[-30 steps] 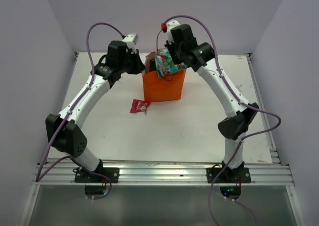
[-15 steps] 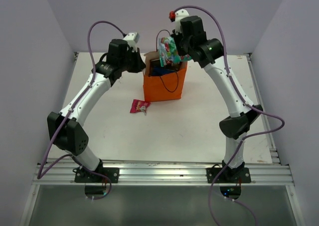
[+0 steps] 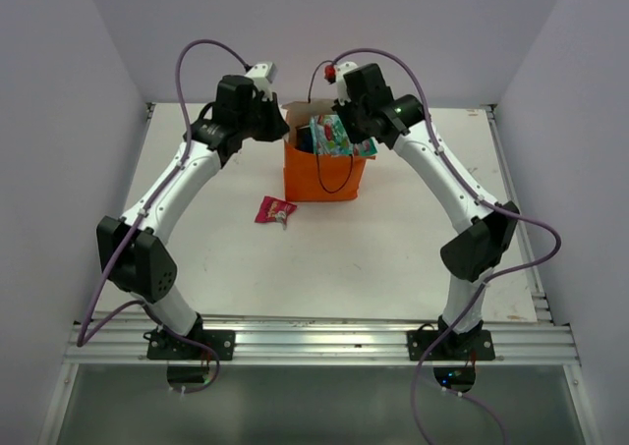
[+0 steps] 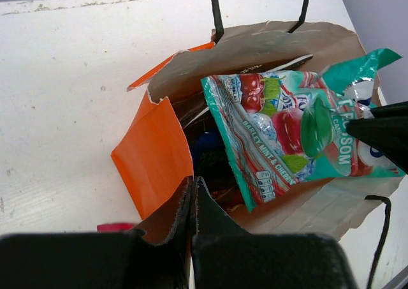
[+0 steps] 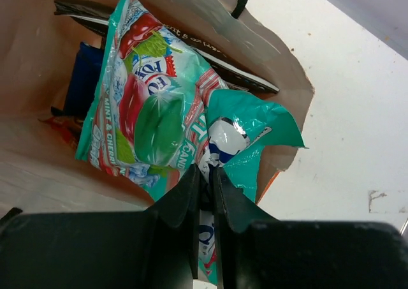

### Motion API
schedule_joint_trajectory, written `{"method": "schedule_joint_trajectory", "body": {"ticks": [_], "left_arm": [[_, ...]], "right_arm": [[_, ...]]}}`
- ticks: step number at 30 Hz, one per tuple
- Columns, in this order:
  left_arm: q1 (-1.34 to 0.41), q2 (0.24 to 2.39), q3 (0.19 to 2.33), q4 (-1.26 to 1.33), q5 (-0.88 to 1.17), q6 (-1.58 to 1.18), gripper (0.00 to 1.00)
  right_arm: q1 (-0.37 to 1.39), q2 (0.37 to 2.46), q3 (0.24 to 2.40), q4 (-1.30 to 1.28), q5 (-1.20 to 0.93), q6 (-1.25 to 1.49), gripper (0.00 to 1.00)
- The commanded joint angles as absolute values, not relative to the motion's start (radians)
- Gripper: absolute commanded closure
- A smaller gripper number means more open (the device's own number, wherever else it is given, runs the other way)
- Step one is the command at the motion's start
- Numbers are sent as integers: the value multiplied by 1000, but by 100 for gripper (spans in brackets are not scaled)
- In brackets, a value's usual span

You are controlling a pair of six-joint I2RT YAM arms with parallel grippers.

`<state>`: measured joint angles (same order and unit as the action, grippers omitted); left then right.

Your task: Place the snacks into the paper bag

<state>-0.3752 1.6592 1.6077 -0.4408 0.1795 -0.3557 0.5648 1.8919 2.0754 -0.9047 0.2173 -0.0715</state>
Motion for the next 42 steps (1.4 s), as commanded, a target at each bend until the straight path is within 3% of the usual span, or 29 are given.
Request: {"method": "schedule_joint_trajectory", "body": {"ticks": [1,5,11,16,20,29,36,42], "left_arm": [[-373,1667,1666,-396,201,-350,100],[-371,1674,1669,-396,204,-350,100],[-371,1683,1669,-397,204,-345,100],[-371,1693,1675,-399,204,-345,100],[-371,1692,1680,-402,196,-344,100],[-371,1671,1666,-410,183,-341,100],[-371,1652,1654,-417,169,-325,100],[-371,1643,1634,-413,189,-334,100]], "right_arm": [[572,1822,2105,-888,192,-77,100],[587,1859,2215,-903,216,-71,41],[653,1833,2417,-945,166,-57,28],[814,1779,2243,-1008,19,-66,27],[954,1815,2018,-982,-69,-17,34],[1005,1950,1855,-752,-150,-8,32],[1002,2109,1816,-571,-75,23,38],[999,2215,1805,-414,170,46,41]]}}
